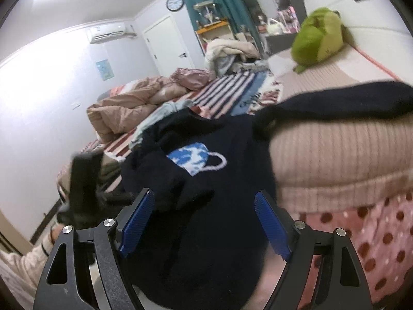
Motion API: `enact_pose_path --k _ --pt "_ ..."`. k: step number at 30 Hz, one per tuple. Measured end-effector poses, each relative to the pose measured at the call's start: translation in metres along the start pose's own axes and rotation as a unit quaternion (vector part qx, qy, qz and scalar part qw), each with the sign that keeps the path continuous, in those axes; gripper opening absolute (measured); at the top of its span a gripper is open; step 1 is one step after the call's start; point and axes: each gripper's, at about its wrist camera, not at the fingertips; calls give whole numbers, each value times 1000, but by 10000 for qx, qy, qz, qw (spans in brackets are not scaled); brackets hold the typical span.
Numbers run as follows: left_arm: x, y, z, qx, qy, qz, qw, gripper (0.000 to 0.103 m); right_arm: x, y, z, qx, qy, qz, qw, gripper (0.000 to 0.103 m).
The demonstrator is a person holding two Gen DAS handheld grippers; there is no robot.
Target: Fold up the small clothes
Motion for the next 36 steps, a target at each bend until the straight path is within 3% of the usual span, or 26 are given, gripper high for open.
enact_pose_path --k 2,7,10,15,19,23,25,27,29,33,36 --pt "-9 2 3 71 84 -154 9998 56 1 4 5 59 -53 8 10000 78" --pt "-69 -6 6 128 764 -522 9956 85 13 -1 9 101 -196 -131 9997 78" --pt "-113 -14 10 68 1413 -980 9851 86 29 -16 5 -16 -332 -305 9990 78" --pt "-175 -47 23 -287 1890 -1868 9636 91 76 -58 -4 -378 -680 -696 9945 78" --pt "-211 -78 42 -903 2092 -1663 9594 91 125 -86 -7 -621 -1015 -634 9909 78" --pt "-230 -101 64 -1338 2165 -1502 9553 91 179 -97 -8 -940 -1391 -102 9858 76" --pt "-232 -103 72 -1369 2134 -1571 9545 91 201 -95 -5 -970 -1655 95 9814 61" --pt "-232 -105 77 -1416 2115 -1553 9545 91 217 -94 0 -1120 -1857 394 9754 25" --pt "-231 -107 82 -1485 2087 -1466 9555 91 211 -95 -2 -1247 -1751 591 9748 9" --pt "-224 -111 84 -1496 2038 -1345 9581 91 157 -87 -6 -1083 -1209 838 9832 6" --pt "-216 -112 81 -1505 2007 -1192 9606 91 111 -69 5 -664 -1035 858 9887 6"
Point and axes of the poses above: each gripper's, at about its wrist camera, not at the fingertips, and x roughly the way its jaws point, y to its right, z to its underside, and after that the axes turned 1 degree about y, right-handed
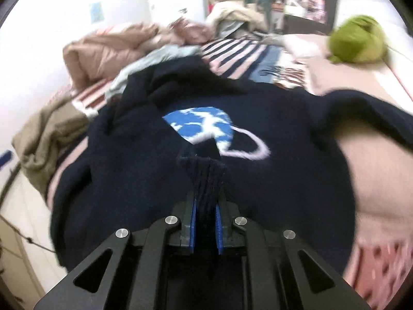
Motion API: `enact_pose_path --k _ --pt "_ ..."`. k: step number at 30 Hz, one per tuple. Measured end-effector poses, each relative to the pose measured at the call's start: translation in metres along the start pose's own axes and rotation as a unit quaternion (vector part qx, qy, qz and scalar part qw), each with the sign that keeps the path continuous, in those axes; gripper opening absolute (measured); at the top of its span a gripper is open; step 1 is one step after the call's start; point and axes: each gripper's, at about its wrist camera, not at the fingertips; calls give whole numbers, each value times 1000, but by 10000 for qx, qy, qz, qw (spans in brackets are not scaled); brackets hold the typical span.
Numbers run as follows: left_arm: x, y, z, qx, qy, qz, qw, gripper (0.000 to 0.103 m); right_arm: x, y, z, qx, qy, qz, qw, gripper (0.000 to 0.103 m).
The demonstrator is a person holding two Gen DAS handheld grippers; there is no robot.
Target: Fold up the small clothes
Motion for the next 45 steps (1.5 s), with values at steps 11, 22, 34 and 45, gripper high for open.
enact_pose_path --k 11,22,34,45 --pt "24 38 -3 129 -189 342 9992 91 -37 39 80 1024 -422 -634 9918 9" --pt "49 76 -17 340 -271 196 9989 91 -120 176 35 1891 1511 275 9699 68" --pt "74 91 -29 320 -396 -112 9986 91 -105 284 0 2611 2597 733 9268 70" --pt "73 93 -32 409 -370 -156 9984 91 -121 276 -44 1863 2566 1154 9413 4"
Point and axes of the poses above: each gripper's, at about its wrist camera, not at the fingertips, and x roughly the way its jaws point, y to its right, z to its underside, and after that the axes turned 1 degree about y, right-handed
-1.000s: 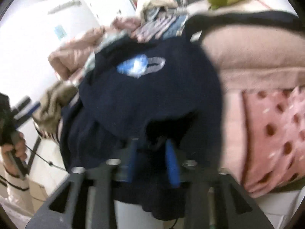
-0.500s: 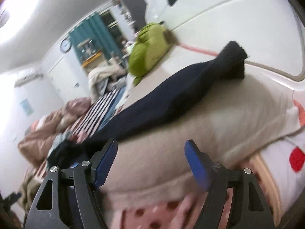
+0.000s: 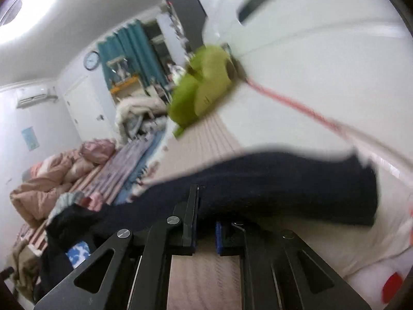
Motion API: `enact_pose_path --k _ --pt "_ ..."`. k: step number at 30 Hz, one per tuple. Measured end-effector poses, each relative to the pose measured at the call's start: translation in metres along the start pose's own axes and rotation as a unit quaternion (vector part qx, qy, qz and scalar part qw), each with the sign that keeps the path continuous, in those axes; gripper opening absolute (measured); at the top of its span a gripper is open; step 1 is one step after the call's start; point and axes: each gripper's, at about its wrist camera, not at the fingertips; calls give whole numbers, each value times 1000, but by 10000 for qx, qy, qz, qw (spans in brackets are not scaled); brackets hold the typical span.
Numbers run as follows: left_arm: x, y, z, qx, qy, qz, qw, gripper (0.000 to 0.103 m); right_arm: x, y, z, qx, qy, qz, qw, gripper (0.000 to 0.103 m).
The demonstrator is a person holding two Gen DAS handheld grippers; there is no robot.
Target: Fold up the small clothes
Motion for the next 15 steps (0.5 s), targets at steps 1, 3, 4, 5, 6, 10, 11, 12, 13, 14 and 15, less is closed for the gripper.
enact_pose_path --k 1,3,4,5,6,10,11,12,13,14,15 --pt "-1 -1 0 -10 17 14 10000 91 -6 -8 -9 -131 118 -2 9998 4" --pt "-7 -3 -1 -8 93 62 9999 91 -16 -28 -27 -404 323 -86 9986 4" --pt "-10 -3 -1 -1 131 75 9999 91 -20 -39 -34 -519 371 -161 9978 4" --pt "-12 -4 -1 1 164 86 9998 91 -24 -54 -40 -665 391 -291 9966 4" --pt "-16 -6 0 -10 209 110 9997 91 -22 -66 -45 -774 393 -408 9954 4" --pt "-25 -12 3 -77 304 169 9994 91 -33 -127 -43 -1307 372 -898 9866 4" --pt "-28 -15 4 -83 334 175 9993 91 -34 -149 -37 -1525 316 -1058 9821 4" --pt "-31 -18 5 -87 359 179 9992 91 -34 -169 -29 -1754 236 -1199 9769 4" --pt "-33 -20 6 -89 373 183 9991 91 -35 -189 -20 -1991 135 -1360 9704 4" --pt "-36 -24 7 -89 388 187 9990 91 -33 -213 -6 -2270 -27 -1588 9609 4" --pt "-39 -26 8 -87 397 186 9990 91 -32 -231 9 -2485 -216 -1782 9518 4"
Point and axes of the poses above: each gripper's, at about its wrist camera, not at the fingertips, and x roughly the way its jaws point, y to its right, z to its underside, and after that the axes turned 1 degree about y, right-handed
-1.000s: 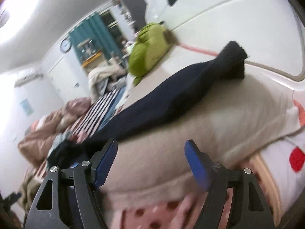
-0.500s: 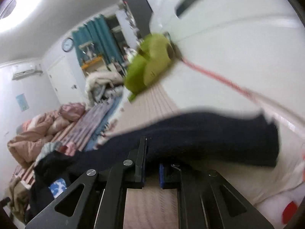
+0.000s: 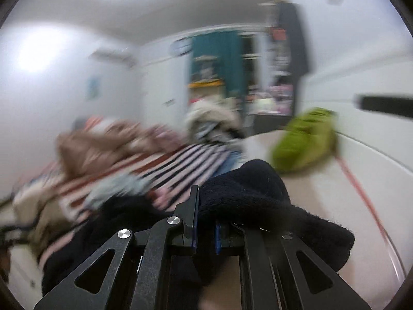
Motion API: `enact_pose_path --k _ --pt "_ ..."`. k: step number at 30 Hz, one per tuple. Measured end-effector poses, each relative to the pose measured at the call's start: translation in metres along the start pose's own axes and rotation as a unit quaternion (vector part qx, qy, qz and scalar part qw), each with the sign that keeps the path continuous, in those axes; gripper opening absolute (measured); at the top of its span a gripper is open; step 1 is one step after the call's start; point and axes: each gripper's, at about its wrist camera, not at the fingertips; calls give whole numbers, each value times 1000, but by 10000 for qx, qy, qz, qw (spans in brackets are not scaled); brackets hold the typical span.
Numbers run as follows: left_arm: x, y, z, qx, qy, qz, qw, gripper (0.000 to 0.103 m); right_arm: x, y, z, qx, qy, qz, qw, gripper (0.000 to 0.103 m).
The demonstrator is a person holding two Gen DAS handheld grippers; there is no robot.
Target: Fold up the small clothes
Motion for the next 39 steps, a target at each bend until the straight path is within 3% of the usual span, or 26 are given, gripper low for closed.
enact_pose_path --k 4,6,10,12,16,18,20,22,26,33,39 --pt "-13 -17 7 -29 21 -7 10000 91 53 -91 41 -466 -1120 -1084 9867 4" --pt "-17 -24 12 -77 -5 20 10000 91 82 -136 82 -578 -1824 -1638 9678 5" --pt "-24 -39 22 -124 -94 -3 9999 91 114 -193 155 -841 -2856 -2098 9313 10" --pt "-27 -44 27 -124 -134 -44 9998 91 110 -206 167 -934 -2769 -1998 9352 19" --pt "-27 -50 33 -202 -194 -1 9996 91 99 -207 147 -691 -2464 -2233 9406 26" --pt "-24 -50 35 -221 -209 22 9995 91 92 -208 140 -710 -2291 -2378 9412 43" --pt "-18 -48 36 -227 -214 142 9994 91 95 -212 141 -777 -2411 -2508 9343 53" --pt "-9 -42 35 -202 -288 241 9991 91 98 -216 155 -919 -2739 -2382 9272 54" --pt "10 -20 37 90 -479 394 9980 91 72 -199 151 -710 -2585 -2392 9332 53" --pt "68 37 44 547 -946 818 9906 91 -5 -126 137 -157 -2035 -1821 9619 59" --pt "139 86 53 1018 -1336 544 9843 90 -41 -71 149 557 -1779 -1317 9736 59"
Point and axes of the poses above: each gripper's, at about its wrist camera, not at the fingertips, and x roughly the way its jaws point, y to its right, z to its underside, and after that the axes turned 1 degree about y, right-handed
